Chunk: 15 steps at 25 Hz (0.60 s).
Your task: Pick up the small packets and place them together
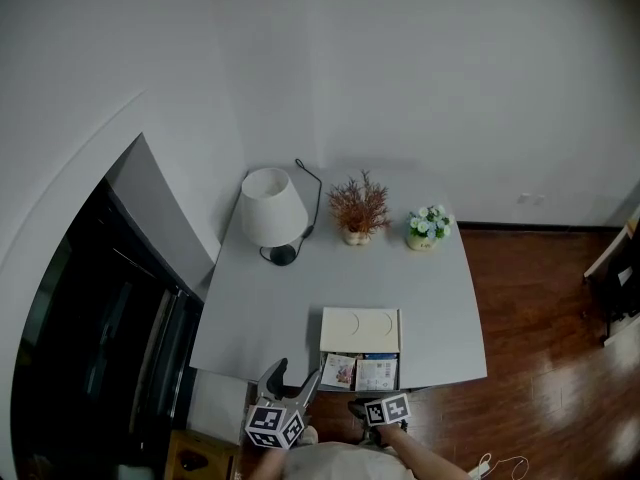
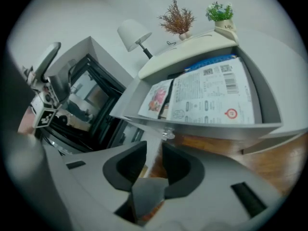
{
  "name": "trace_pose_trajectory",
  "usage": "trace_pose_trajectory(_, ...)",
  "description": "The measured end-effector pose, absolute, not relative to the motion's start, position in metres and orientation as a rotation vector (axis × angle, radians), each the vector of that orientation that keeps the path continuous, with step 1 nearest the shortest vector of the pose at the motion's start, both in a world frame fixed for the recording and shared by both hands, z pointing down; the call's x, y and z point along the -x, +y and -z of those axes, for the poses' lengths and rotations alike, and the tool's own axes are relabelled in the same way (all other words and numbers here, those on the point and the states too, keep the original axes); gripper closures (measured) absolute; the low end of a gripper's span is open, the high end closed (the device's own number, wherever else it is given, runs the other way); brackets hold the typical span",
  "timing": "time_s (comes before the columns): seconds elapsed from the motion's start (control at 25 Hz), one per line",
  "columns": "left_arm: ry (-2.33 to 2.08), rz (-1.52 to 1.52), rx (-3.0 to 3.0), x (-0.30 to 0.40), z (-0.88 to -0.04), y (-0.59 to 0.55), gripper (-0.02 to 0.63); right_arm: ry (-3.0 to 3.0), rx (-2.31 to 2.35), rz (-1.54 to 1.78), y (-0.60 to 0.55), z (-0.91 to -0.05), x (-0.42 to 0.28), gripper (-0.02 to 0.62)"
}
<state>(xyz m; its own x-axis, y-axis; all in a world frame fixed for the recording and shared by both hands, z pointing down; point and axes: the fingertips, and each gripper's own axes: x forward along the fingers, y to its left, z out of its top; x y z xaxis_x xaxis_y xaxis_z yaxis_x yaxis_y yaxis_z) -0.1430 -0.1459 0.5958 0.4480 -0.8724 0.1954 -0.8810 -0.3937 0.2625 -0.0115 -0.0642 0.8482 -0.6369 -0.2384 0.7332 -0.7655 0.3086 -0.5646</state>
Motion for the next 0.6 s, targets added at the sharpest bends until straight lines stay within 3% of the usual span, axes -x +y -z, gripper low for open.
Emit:
trace_pose_trajectory(0.12,-1.501,-0.049,-2.389,0.144,-0.594,-0.147,0.295,-2.154,-0.909,-1.308,-0.062,-0.818,0.005,0.48)
trace_pose_trajectory(0.6,-1.586,-0.061,-2.471,0.142,-0.564,-0.158,0.264,-2.669,-1.413,-0.28,-0.141,-0.576,-0.034,0.48)
